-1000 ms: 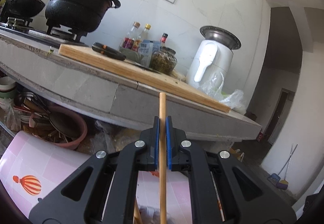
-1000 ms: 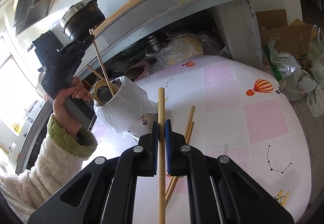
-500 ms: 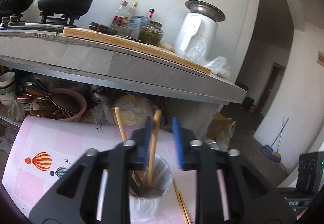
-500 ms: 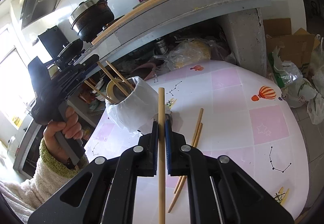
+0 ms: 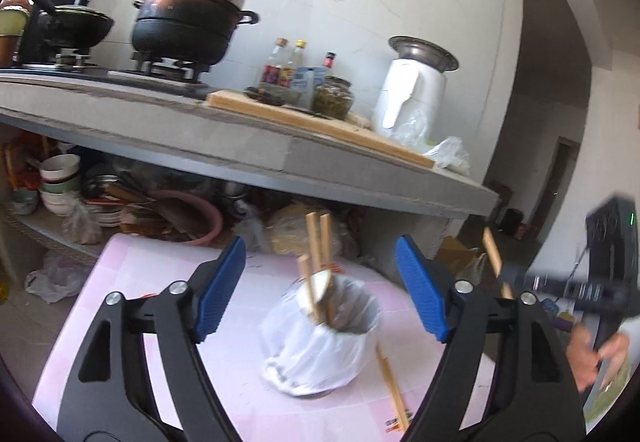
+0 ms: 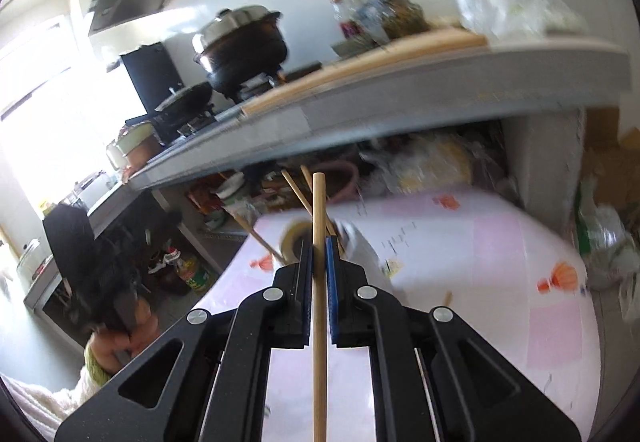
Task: Organize utensils
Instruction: 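Lower the right gripper's chopstick into the holder and open it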
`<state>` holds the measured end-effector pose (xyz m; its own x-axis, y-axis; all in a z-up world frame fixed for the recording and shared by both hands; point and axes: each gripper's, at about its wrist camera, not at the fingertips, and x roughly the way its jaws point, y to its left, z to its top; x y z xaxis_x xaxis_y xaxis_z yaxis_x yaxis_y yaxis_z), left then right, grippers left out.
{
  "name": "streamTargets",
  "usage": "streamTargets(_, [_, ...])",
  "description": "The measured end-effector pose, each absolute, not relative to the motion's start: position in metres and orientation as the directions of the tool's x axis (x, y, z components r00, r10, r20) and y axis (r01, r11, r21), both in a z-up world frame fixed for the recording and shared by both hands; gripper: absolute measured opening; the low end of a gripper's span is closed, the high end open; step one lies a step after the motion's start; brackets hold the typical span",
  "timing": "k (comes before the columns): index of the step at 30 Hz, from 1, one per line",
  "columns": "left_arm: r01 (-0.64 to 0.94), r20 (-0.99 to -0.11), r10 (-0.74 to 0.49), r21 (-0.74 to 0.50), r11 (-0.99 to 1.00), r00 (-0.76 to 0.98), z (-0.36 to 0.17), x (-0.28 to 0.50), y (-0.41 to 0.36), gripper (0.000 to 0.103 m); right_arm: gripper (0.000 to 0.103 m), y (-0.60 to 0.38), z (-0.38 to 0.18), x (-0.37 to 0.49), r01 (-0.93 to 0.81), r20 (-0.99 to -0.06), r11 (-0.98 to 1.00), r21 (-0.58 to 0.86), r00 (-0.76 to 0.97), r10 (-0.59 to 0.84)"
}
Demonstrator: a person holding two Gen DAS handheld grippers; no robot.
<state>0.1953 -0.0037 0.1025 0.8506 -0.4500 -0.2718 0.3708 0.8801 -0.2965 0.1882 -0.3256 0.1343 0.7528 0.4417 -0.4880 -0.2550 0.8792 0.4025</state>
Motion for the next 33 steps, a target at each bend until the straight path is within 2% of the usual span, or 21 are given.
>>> streamTargets(4, [0.285,-0.343,-0.361,-0.252,0.925,0.867,0.082,0.181,0.021,0.084,0.007,-0.307,0.16,0.222,-0.321,-0.405,0.869,0.377,0.786,0.466])
streamTargets(10, [0.173,-0.454,-0.267,-0.24,0.955,0.85,0.047,0.171,0.057,0.085,0.007,-0.289,0.185,0.277,-0.385,-0.238,0.845,0.371,0.84,0.487])
streamTargets(12, [0.137,-0.486,-0.243,-0.243,0.96,0.84,0.036,0.167,0.069,0.085,0.007,-0.282,0.186,0.296,-0.385,-0.221,0.847,0.367,0.849,0.481])
streamTargets(16, [0.073,-0.533,-0.197,-0.245,0.967,0.823,0.016,0.16,0.091,0.085,0.007,-0.267,0.176,0.333,-0.379,-0.224,0.861,0.339,0.856,0.465])
streamTargets(23, [-0.003,-0.562,-0.137,-0.242,0.97,0.816,0.004,0.153,0.116,0.085,0.007,-0.253,0.134,0.373,-0.349,-0.296,0.891,0.29,0.853,0.431])
streamTargets(33, [-0.002,-0.564,-0.134,-0.234,0.972,0.815,0.0,0.161,0.116,0.085,0.007,-0.257,0.096,0.365,-0.349,-0.335,0.899,0.265,0.841,0.425])
